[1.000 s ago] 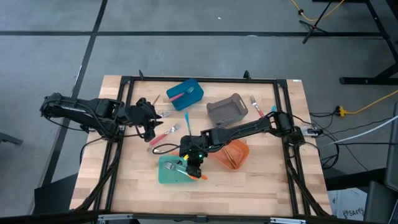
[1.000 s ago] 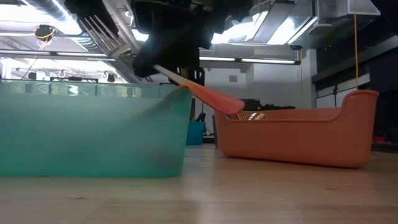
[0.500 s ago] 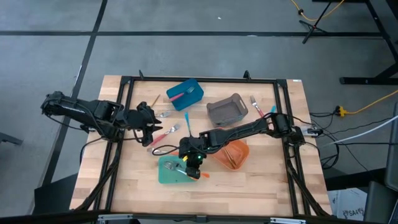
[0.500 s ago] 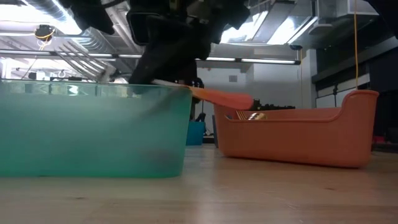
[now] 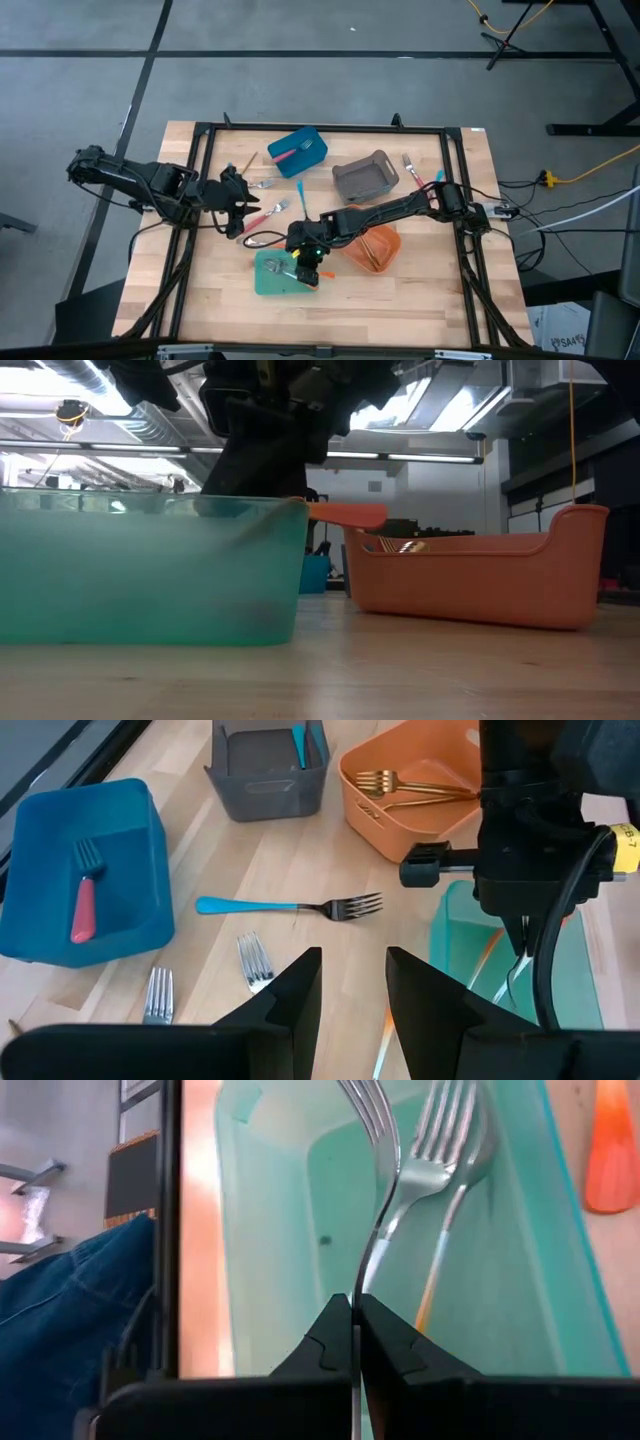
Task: Sort silverware by color (type)
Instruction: Put the orange fork into the green bin, then put the pink fork into the blue bin
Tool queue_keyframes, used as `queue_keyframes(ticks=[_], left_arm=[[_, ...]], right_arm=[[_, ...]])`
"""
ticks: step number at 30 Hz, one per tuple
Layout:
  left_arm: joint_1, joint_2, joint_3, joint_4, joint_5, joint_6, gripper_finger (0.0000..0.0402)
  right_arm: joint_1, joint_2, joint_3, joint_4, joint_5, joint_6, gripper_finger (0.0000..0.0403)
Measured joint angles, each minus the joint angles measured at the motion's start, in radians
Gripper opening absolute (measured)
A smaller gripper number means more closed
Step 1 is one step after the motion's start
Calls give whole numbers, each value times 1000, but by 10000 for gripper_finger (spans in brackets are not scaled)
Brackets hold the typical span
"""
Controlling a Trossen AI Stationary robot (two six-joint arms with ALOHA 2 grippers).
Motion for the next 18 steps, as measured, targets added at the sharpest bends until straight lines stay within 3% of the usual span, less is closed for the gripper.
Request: queue_keyframes(ticks=[18], left_arm=[[1, 0, 0, 0, 0, 2, 108]], right_arm=[[0, 0, 0, 2, 9, -8, 63]])
